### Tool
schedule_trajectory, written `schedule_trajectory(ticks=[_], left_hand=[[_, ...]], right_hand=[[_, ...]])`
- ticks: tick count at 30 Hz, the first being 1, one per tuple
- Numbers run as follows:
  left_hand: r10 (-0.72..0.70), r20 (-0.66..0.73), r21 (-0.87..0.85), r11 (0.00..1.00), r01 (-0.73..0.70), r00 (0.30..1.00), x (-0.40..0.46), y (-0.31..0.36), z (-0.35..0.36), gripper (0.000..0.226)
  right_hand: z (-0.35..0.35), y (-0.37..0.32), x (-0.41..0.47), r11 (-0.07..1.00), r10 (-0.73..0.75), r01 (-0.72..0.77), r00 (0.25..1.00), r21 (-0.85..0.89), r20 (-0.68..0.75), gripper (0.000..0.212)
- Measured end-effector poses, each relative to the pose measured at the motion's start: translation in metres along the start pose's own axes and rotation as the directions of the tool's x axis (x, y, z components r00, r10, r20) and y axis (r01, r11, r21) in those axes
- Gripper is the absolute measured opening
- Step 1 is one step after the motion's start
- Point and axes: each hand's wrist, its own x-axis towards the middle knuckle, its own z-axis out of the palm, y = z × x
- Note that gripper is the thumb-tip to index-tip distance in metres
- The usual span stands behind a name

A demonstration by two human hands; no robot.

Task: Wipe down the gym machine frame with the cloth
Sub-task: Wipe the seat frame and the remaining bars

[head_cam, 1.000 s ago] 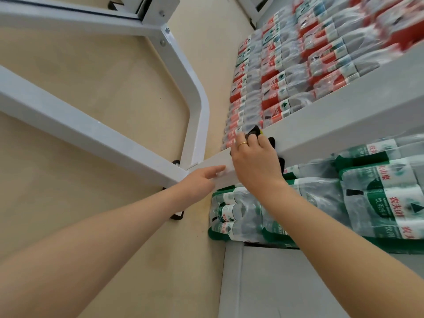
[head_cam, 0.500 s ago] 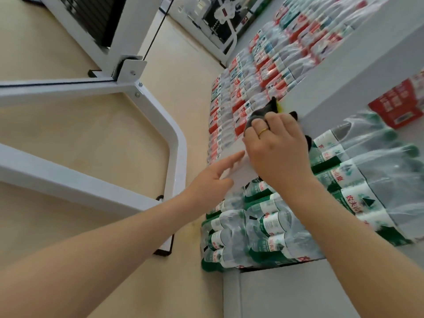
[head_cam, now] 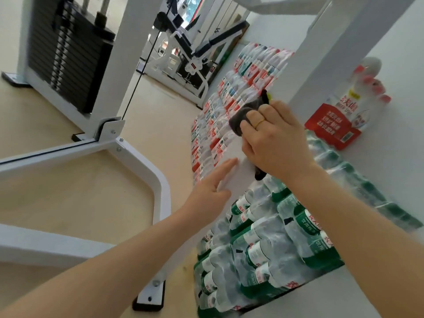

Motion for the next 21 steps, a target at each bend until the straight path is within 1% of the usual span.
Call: schedule_trajectory(ticks=[2, 4, 6, 8, 10, 12, 14, 15, 17, 19, 21], left_hand=[[0.041, -0.007, -0.009, 0.999, -0.041, 0.999, 0.004, 0.005, 0.003, 0.078], [0.052, -0.002, -0.021, 0.998, -0.052, 0.999, 0.003, 0.005, 0.003, 0.078], [0.035, 0.001, -0.018, 0.999, -0.035, 0.999, 0.002, 0.002, 0.002, 0.078], [0.028, -0.002, -0.002, 1.000, -0.028, 1.000, 0.004, 0.003, 0.001, 0.077], [0.038, 0.003, 0.014, 0.999, -0.038, 0.999, 0.010, 0.010, -0.003, 0.077], [0.048, 0.010, 0.025, 0.999, -0.048, 0.999, 0.019, 0.023, -0.005, 0.079], [0.083, 0.024, 0.051, 0.995, -0.084, 0.996, 0.030, 0.038, -0.004, 0.080], [0.107, 0.026, 0.071, 0.992, -0.108, 0.994, 0.034, 0.044, -0.003, 0.079], [0.137, 0.012, 0.103, 0.985, -0.138, 0.990, 0.038, 0.053, -0.002, 0.076], [0.141, 0.002, 0.105, 0.984, -0.141, 0.990, 0.037, 0.053, -0.002, 0.078], [0.125, 0.011, 0.089, 0.988, -0.125, 0.992, 0.034, 0.046, -0.002, 0.080]], right_hand=[[0.000, -0.010, -0.009, 0.999, -0.021, 0.025, 0.996, -0.043, 0.089, 0.035], [-0.001, -0.020, -0.018, 0.994, -0.076, 0.088, 0.984, -0.064, 0.163, 0.044], [-0.002, -0.015, -0.017, 0.990, -0.113, 0.124, 0.984, -0.074, 0.137, 0.044], [-0.005, 0.004, -0.007, 0.987, -0.116, 0.125, 0.989, -0.096, 0.095, 0.038], [-0.010, 0.033, 0.008, 0.993, -0.047, 0.052, 0.998, -0.103, 0.044, 0.035], [-0.017, 0.063, 0.021, 0.992, 0.069, -0.067, 0.998, -0.107, 0.009, 0.040], [-0.024, 0.084, 0.031, 0.980, 0.151, -0.146, 0.988, -0.132, 0.030, 0.046], [-0.026, 0.089, 0.034, 0.978, 0.165, -0.156, 0.984, -0.137, 0.062, 0.048], [-0.030, 0.089, 0.037, 0.984, 0.156, -0.142, 0.980, -0.111, 0.127, 0.051], [-0.031, 0.082, 0.034, 0.990, 0.117, -0.103, 0.980, -0.094, 0.164, 0.051], [-0.029, 0.069, 0.027, 0.997, 0.000, 0.016, 0.978, -0.074, 0.208, 0.049]])
